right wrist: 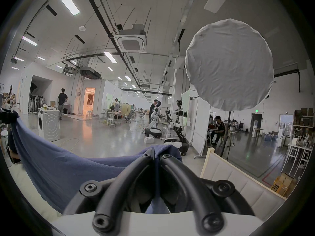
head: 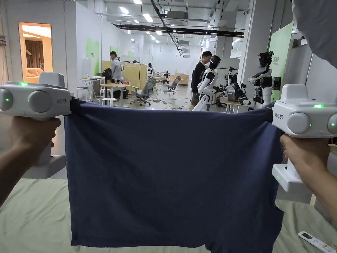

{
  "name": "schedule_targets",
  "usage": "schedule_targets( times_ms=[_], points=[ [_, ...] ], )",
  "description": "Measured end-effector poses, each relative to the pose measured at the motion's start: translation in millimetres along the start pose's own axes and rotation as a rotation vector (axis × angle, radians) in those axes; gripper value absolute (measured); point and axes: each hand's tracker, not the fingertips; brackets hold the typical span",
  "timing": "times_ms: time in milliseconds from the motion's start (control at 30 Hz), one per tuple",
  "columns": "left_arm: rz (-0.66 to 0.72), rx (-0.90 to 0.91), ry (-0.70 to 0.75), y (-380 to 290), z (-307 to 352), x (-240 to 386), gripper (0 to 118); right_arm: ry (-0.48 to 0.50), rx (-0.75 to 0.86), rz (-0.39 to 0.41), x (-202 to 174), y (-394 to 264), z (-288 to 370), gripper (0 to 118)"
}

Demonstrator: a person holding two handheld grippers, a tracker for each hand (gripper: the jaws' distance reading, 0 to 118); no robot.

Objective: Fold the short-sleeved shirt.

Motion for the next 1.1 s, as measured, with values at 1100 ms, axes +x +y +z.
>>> schedule_targets(
  times_ms=[1100],
  points=[
    [0.037,-0.178,-0.087,-227,111,-1,4,0.066,-0.204,0.050,10,-196,165,5]
  ],
)
